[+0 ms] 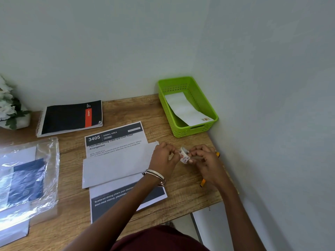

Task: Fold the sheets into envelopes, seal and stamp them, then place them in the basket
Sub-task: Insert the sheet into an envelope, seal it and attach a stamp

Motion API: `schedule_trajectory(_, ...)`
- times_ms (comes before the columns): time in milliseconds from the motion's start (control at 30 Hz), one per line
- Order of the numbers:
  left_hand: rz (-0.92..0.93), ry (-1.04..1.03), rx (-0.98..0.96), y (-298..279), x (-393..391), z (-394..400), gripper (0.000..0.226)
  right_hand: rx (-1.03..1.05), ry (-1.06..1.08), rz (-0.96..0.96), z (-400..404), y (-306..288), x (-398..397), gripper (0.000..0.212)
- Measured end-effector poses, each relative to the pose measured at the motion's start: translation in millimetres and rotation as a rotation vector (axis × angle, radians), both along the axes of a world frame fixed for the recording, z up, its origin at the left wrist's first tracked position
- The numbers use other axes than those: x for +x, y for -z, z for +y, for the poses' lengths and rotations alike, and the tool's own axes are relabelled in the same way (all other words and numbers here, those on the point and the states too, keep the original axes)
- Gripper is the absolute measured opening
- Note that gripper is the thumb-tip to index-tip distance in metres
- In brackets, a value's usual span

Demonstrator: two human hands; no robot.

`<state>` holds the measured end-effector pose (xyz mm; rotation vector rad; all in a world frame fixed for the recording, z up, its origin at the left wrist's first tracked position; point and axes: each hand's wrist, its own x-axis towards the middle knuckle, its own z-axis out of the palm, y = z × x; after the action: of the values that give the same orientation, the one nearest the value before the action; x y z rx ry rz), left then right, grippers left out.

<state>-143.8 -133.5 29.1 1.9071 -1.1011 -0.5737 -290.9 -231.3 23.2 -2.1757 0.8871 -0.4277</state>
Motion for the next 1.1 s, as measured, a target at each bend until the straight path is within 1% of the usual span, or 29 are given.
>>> schedule_trajectory(133, -0.040, 0.046, 0.030, 1, 1, 2, 0.021, -0.081, -0.024, 0.072, 2, -4, 3, 0.012)
schedule_trajectory(233, -0.042, 0.058, 0.036, 0, 2, 4, 0.012, -0.183, -0.027, 0.155, 5, -7, 7, 0.011)
schedule_trajectory(300, -0.045, 0.063, 0.033, -2, 3, 5, 0.013, -0.244, -0.023, 0.228, 6, -11, 9, 0.014)
schedule_trajectory(367, -0.008, 0.056, 0.008, -4, 4, 7, 0.015, -0.293, -0.015, 0.299, 8, -13, 11, 0.019)
schedule_trajectory(467, 0.156, 0.019, -0.012, -7, 7, 9, 0.013, -0.349, -0.005, 0.344, 9, -15, 13, 0.025)
schedule_trajectory(533, 0.295, -0.049, -0.018, -6, 9, 10, 0.012, -0.407, 0.001, 0.395, 8, -16, 13, 0.027)
schedule_trajectory(600, 0.460, -0.137, -0.038, -7, 12, 9, 0.015, -0.453, 0.005, 0.431, 7, -17, 12, 0.026)
schedule_trajectory(700, 0.666, -0.240, -0.048, -14, 18, 11, 0.012, -0.509, 0.068, 0.464, 3, -18, 10, 0.019)
schedule_trajectory(767, 0.789, -0.290, -0.056, -15, 23, 14, 0.015, -0.593, 0.123, 0.515, 1, -18, 11, 0.008)
schedule_trajectory(800, 0.839, -0.312, -0.059, -15, 24, 15, 0.017, -0.632, 0.143, 0.543, 0, -17, 13, 0.008)
schedule_trajectory(867, 0.913, -0.353, -0.058, -14, 27, 18, 0.015, -0.669, 0.156, 0.626, -3, -11, 16, 0.017)
schedule_trajectory(933, 0.977, -0.387, -0.060, -14, 29, 20, 0.012, -0.710, 0.190, 0.662, -2, -6, 18, 0.015)
schedule_trajectory(1033, 1.064, -0.423, -0.057, -15, 33, 23, 0.011, -0.693, 0.265, 0.653, 2, -2, 25, 0.006)
schedule_trajectory(1067, 1.093, -0.439, -0.051, -15, 34, 24, 0.011, -0.640, 0.294, 0.613, 4, -1, 28, 0.010)
schedule_trajectory(1100, 1.122, -0.455, -0.046, -14, 36, 24, 0.011, -0.543, 0.303, 0.541, 7, -1, 32, 0.017)
